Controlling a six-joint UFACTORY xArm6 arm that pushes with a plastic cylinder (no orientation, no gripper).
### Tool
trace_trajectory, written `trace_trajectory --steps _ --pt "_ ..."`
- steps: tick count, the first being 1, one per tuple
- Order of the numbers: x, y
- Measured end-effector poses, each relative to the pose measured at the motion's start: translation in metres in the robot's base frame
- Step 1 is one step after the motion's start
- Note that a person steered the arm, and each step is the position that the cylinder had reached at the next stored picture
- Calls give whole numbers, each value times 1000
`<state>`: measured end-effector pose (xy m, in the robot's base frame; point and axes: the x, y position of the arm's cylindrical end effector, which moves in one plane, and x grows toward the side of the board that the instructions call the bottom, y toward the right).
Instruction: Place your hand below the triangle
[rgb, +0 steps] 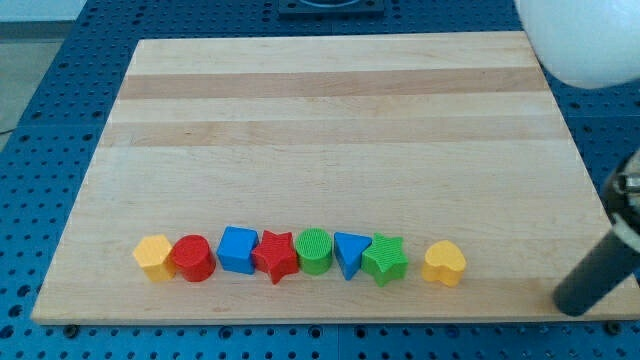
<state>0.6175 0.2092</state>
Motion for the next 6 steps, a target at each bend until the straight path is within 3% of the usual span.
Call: trace_trajectory --steps 4,6 --pt "0 -163" --pt "0 -194"
